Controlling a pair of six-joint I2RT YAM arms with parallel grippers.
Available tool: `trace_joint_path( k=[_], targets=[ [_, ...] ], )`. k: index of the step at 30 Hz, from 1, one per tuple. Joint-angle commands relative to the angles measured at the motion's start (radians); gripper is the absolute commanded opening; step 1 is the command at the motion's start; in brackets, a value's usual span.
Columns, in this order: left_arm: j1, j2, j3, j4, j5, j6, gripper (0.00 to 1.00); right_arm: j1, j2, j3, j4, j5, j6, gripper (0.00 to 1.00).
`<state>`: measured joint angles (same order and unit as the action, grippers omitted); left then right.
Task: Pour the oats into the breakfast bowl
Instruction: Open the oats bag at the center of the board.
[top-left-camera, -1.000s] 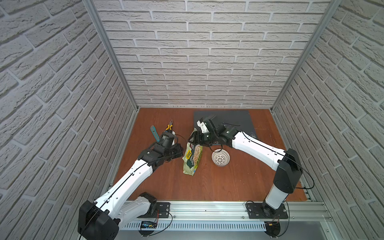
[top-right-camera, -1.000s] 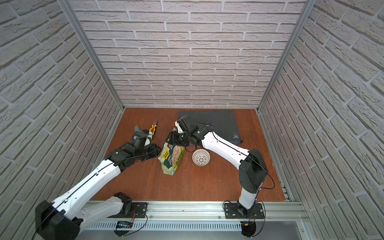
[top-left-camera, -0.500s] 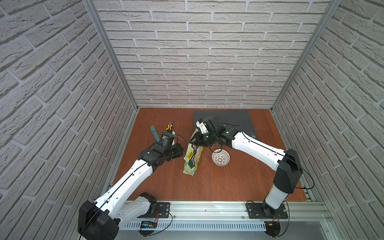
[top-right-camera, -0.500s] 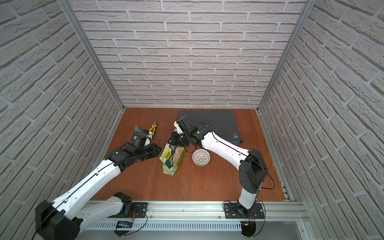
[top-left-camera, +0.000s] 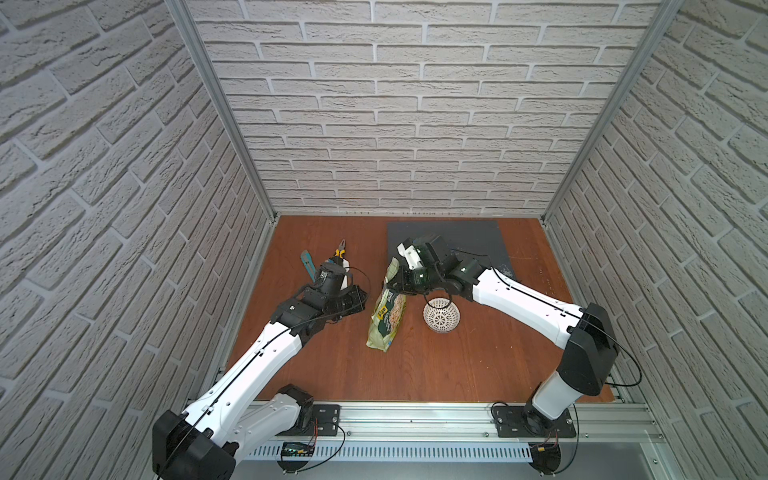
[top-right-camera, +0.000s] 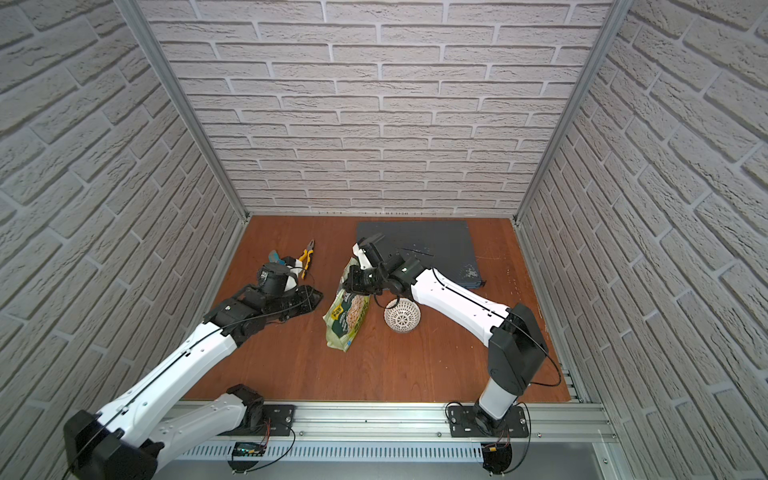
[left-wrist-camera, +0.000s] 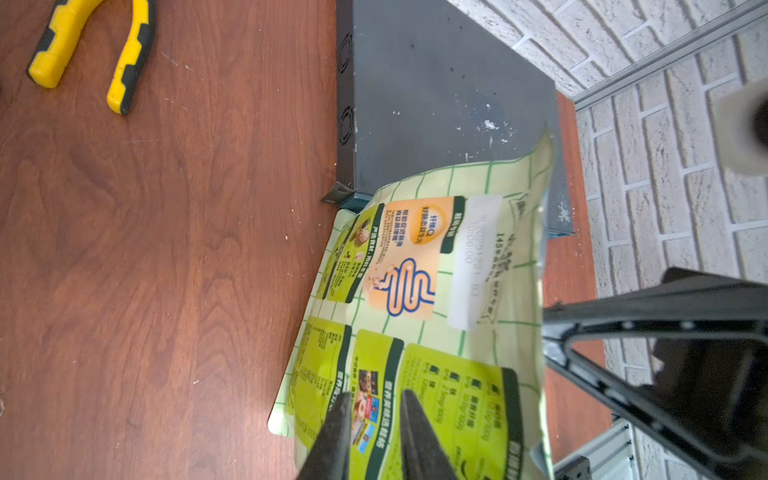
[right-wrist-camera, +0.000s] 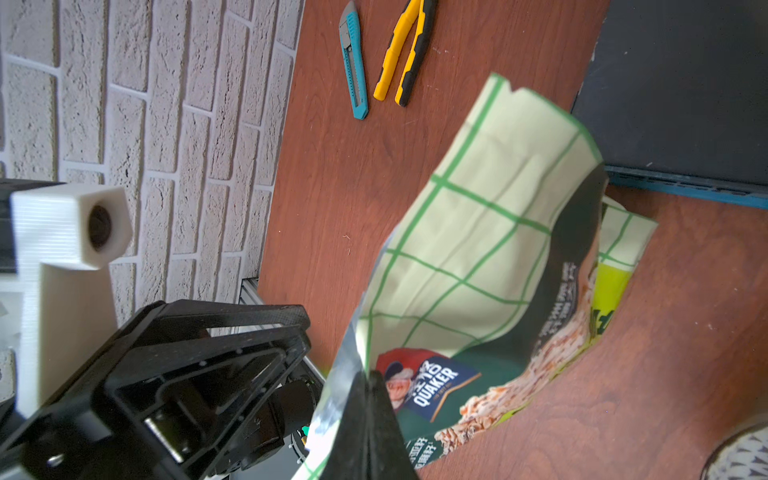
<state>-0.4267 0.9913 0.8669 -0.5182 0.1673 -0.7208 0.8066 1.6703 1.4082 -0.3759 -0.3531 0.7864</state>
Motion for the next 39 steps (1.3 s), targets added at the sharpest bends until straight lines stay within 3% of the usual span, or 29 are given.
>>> trace_joint_path(
  k=[1, 6, 16, 22, 29, 39],
  targets=[
    [0.012, -0.027, 0.027, 0.098, 0.08, -0.028, 0.32, -0.005, -0.024, -0.029, 0.04, -0.023, -0.005, 0.03],
    [0.01, -0.001, 0.04, 0.193, 0.177, -0.051, 0.41, -0.004, -0.025, -0.036, 0.058, -0.032, 0.0, 0.03],
    [-0.001, 0.098, 0.065, 0.227, 0.214, -0.046, 0.38, -0.003, -0.034, -0.035, 0.047, -0.017, -0.01, 0.03],
    [-0.008, 0.131, 0.067, 0.205, 0.181, -0.033, 0.27, -0.003, -0.035, -0.034, 0.045, -0.011, -0.012, 0.03],
    [-0.016, 0.158, 0.064, 0.196, 0.179, -0.014, 0.0, 0.002, -0.043, -0.035, 0.049, 0.0, -0.023, 0.03],
    [-0.023, 0.092, 0.04, 0.189, -0.009, 0.032, 0.0, 0.008, -0.08, -0.002, -0.126, 0.154, -0.102, 0.03]
  ],
)
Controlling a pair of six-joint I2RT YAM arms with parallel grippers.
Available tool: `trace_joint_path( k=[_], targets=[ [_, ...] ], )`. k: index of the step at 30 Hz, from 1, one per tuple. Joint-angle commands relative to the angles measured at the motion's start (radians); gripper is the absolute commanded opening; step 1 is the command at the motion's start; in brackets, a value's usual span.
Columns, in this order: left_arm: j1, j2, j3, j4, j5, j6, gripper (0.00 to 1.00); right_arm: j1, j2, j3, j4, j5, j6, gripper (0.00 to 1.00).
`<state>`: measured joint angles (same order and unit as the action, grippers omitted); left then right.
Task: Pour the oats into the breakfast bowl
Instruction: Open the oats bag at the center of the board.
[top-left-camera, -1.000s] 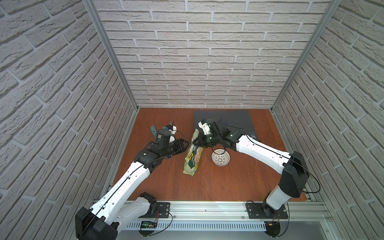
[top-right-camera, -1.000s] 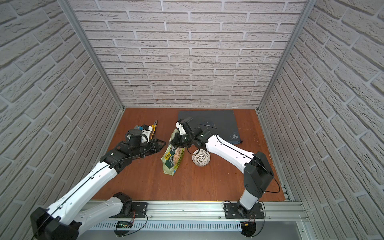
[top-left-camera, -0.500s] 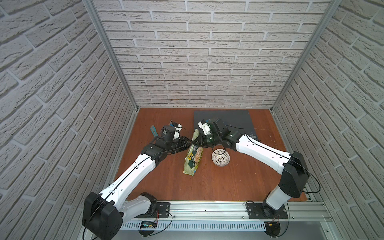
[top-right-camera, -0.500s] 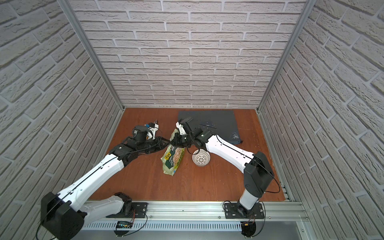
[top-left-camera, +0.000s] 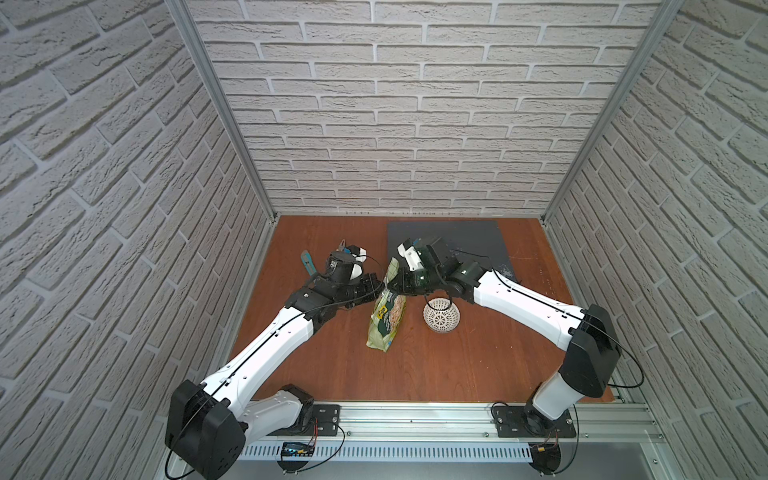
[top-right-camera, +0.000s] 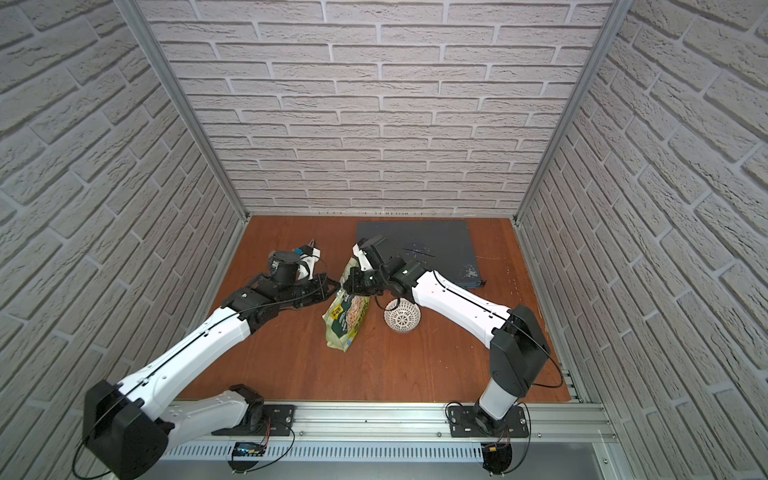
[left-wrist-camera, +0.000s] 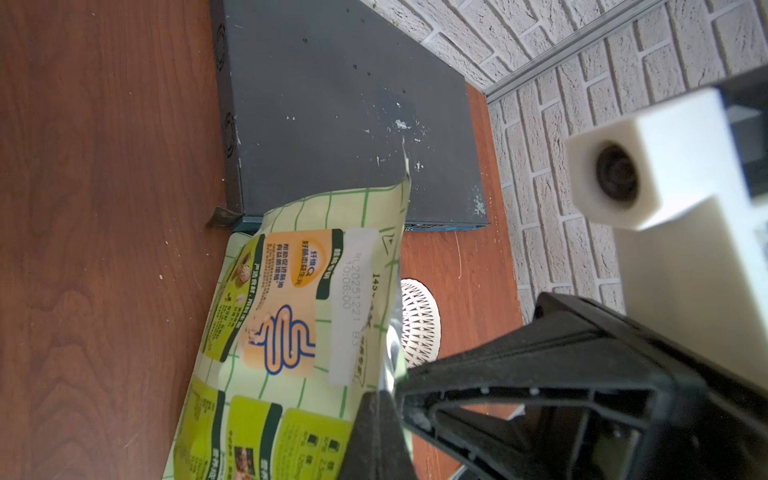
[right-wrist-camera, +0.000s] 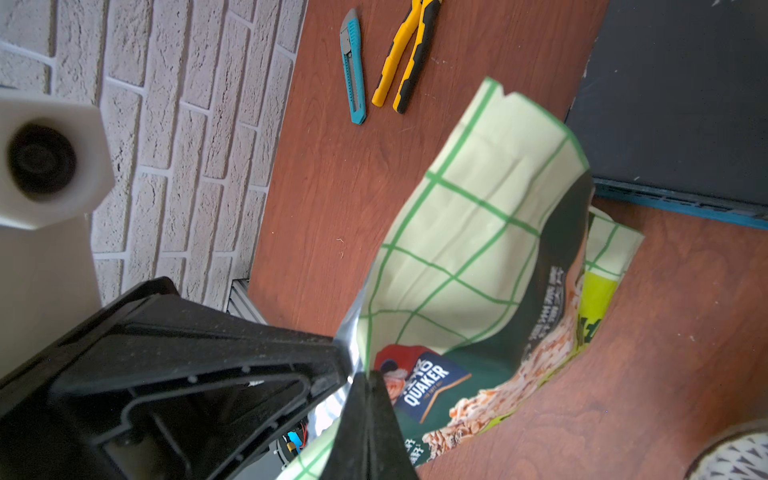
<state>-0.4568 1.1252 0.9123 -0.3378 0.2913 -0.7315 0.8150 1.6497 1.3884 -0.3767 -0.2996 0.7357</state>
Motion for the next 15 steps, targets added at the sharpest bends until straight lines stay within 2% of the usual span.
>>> trace_joint_path(
  k=[1, 7, 11, 13, 15],
  targets=[
    [0.006, -0.054, -0.004, -0.001, -0.159, 0.049, 0.0, 0.0, -0.066, 0.022, -0.144, 0.125, -0.059, 0.03],
    [0.0, -0.091, 0.011, -0.104, -0.287, 0.08, 0.0, 0.0, -0.08, 0.064, -0.286, 0.276, -0.109, 0.03],
    [0.001, -0.127, 0.008, -0.157, -0.335, 0.085, 0.0, 0.0, -0.095, 0.083, -0.361, 0.368, -0.14, 0.03],
    [0.001, -0.147, 0.005, -0.168, -0.334, 0.083, 0.0, -0.003, -0.109, 0.082, -0.365, 0.37, -0.153, 0.03],
    [0.001, -0.163, -0.001, -0.159, -0.3, 0.078, 0.0, -0.007, -0.124, 0.066, -0.314, 0.301, -0.152, 0.03]
  ],
)
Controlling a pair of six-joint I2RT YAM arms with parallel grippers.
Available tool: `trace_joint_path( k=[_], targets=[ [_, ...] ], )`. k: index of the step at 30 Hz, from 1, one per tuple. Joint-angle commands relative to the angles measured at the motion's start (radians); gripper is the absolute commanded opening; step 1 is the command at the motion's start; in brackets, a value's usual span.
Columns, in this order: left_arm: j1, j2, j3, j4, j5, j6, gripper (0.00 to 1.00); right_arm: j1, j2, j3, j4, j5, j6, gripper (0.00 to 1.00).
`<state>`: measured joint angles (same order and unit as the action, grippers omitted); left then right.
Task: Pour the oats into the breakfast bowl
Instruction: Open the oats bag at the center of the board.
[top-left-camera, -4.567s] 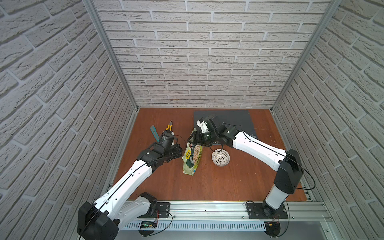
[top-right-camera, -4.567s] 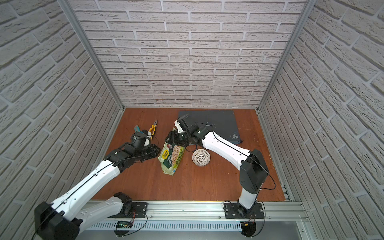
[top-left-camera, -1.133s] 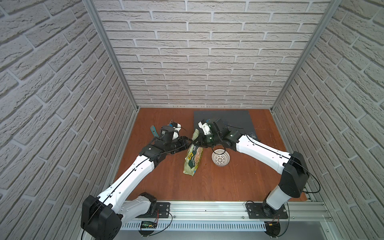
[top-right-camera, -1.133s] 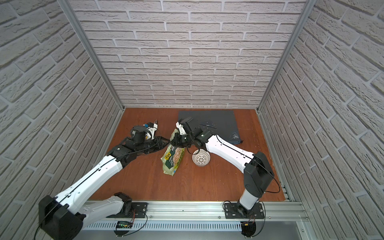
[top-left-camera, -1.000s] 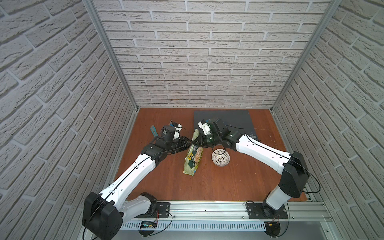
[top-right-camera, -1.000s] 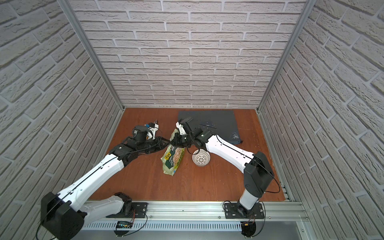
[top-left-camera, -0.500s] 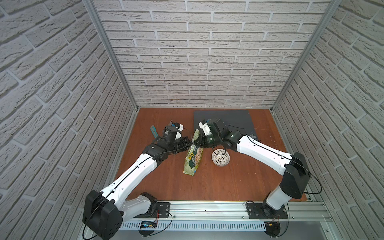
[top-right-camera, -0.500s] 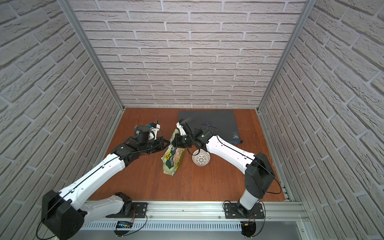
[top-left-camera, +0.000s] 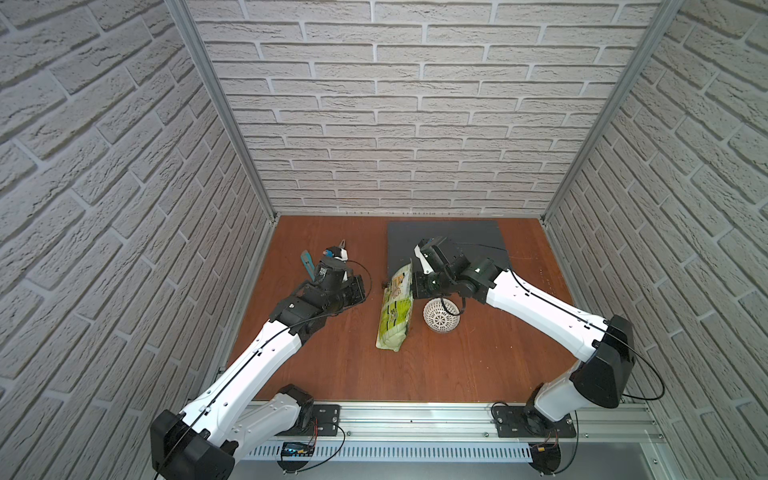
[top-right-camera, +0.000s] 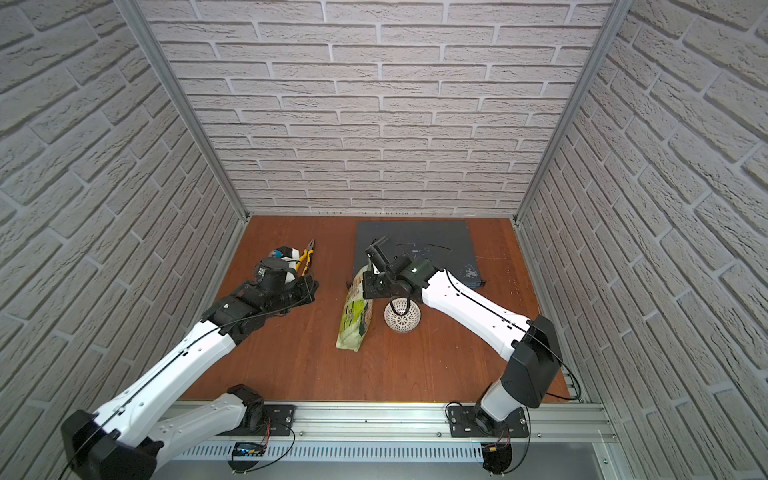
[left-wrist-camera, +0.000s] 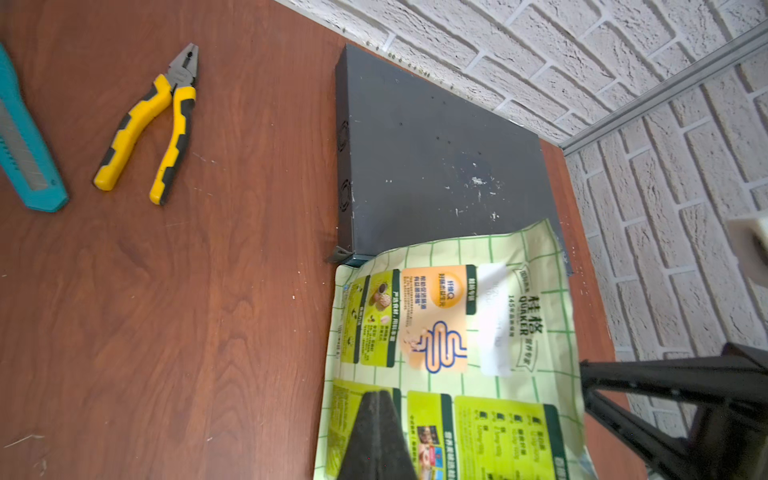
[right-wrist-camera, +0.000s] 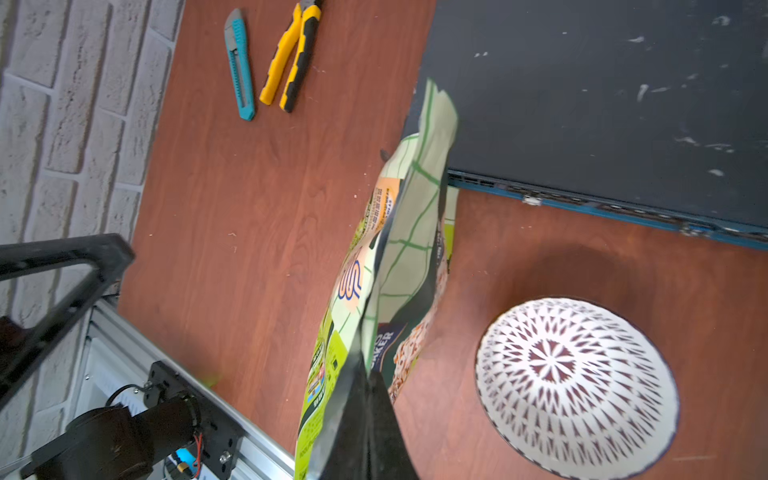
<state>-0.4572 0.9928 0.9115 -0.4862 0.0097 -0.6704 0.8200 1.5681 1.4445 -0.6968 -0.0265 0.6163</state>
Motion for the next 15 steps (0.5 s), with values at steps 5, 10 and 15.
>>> trace_joint_path(
  k=[5, 10, 15],
  targets=[
    [0.0, -0.009, 0.0, 0.09, 0.17, -0.037, 0.2, -0.017, -0.04, -0.067, 0.213, -0.209, 0.054, 0.03],
    [0.0, -0.009, -0.013, 0.17, 0.301, -0.092, 0.45, -0.042, -0.06, -0.19, 0.427, -0.34, 0.169, 0.03],
    [-0.022, 0.018, -0.017, 0.238, 0.364, -0.124, 0.57, -0.047, -0.051, -0.24, 0.505, -0.401, 0.222, 0.03]
  ],
)
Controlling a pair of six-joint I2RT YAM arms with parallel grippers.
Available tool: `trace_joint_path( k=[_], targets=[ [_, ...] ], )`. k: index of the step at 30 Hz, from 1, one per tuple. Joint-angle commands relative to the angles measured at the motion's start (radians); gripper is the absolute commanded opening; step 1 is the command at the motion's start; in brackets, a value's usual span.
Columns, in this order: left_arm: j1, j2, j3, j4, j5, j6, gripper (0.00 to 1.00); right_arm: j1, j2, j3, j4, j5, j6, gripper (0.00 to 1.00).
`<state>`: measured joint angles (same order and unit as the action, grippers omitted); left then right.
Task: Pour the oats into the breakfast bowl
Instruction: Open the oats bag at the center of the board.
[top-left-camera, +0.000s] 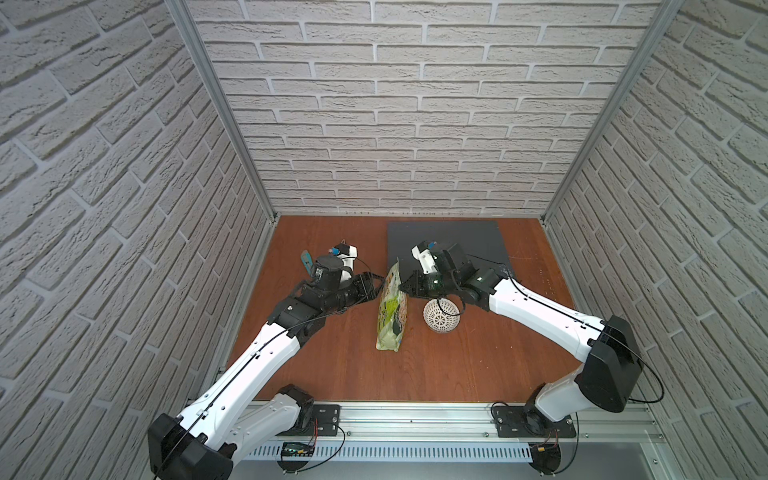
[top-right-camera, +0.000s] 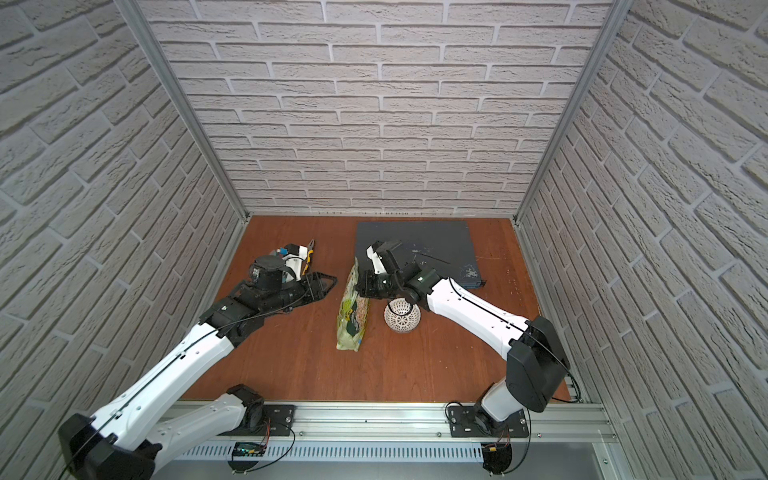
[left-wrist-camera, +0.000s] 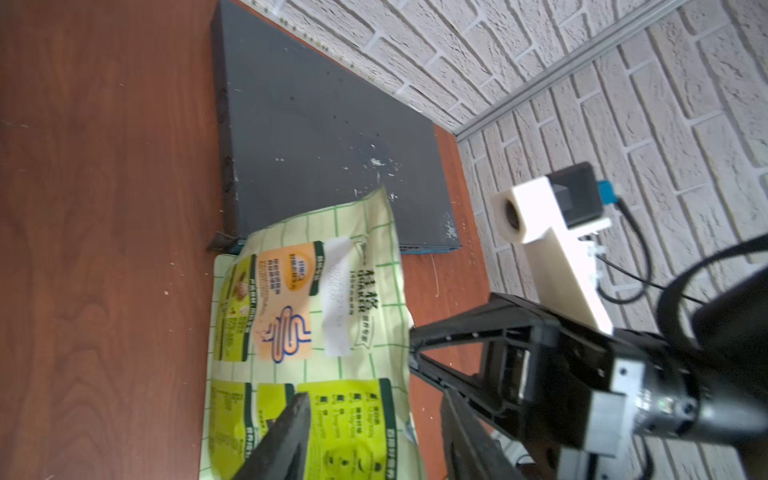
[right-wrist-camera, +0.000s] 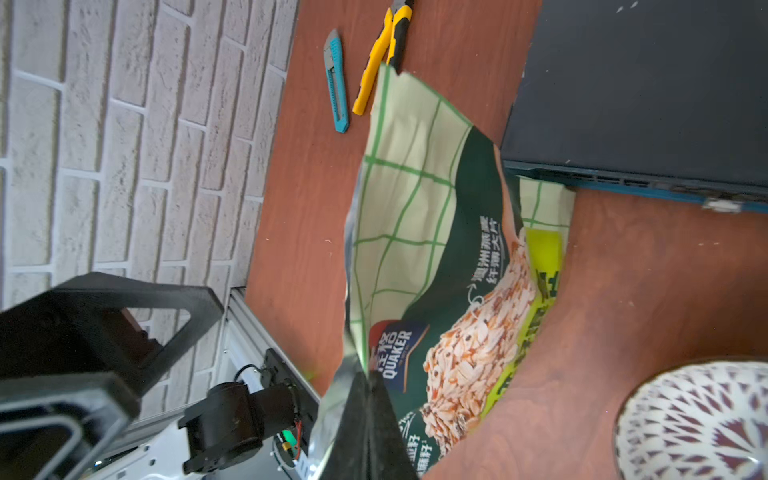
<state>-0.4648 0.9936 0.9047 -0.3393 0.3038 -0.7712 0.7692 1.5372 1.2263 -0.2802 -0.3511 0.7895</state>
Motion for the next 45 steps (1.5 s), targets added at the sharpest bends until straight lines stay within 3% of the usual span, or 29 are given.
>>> trace_joint_path(
  k=[1, 9, 21, 30, 37, 41, 45],
  targets=[
    [-0.021, 0.027, -0.008, 0.094, 0.064, -0.022, 0.58, 0.002, -0.02, -0.028, 0.094, -0.076, 0.051, 0.03],
    [-0.057, 0.123, 0.023, 0.1, 0.029, 0.0, 0.59, 0.003, -0.01, -0.039, 0.125, -0.102, 0.064, 0.03],
    [-0.085, 0.187, 0.057, -0.016, -0.077, 0.058, 0.32, 0.005, -0.003, -0.021, 0.092, -0.076, 0.044, 0.03],
    [-0.089, 0.198, 0.059, -0.105, -0.14, 0.087, 0.22, 0.007, -0.006, -0.019, 0.093, -0.069, 0.043, 0.03],
    [-0.095, 0.213, 0.06, -0.068, -0.088, 0.082, 0.21, 0.012, 0.002, -0.013, 0.099, -0.071, 0.043, 0.03],
    [-0.098, 0.226, 0.062, -0.056, -0.072, 0.085, 0.0, 0.015, 0.006, -0.006, 0.093, -0.063, 0.04, 0.03],
    [-0.1, 0.213, 0.056, -0.047, -0.105, 0.08, 0.0, 0.02, 0.003, 0.015, 0.028, -0.02, 0.002, 0.03]
  ],
)
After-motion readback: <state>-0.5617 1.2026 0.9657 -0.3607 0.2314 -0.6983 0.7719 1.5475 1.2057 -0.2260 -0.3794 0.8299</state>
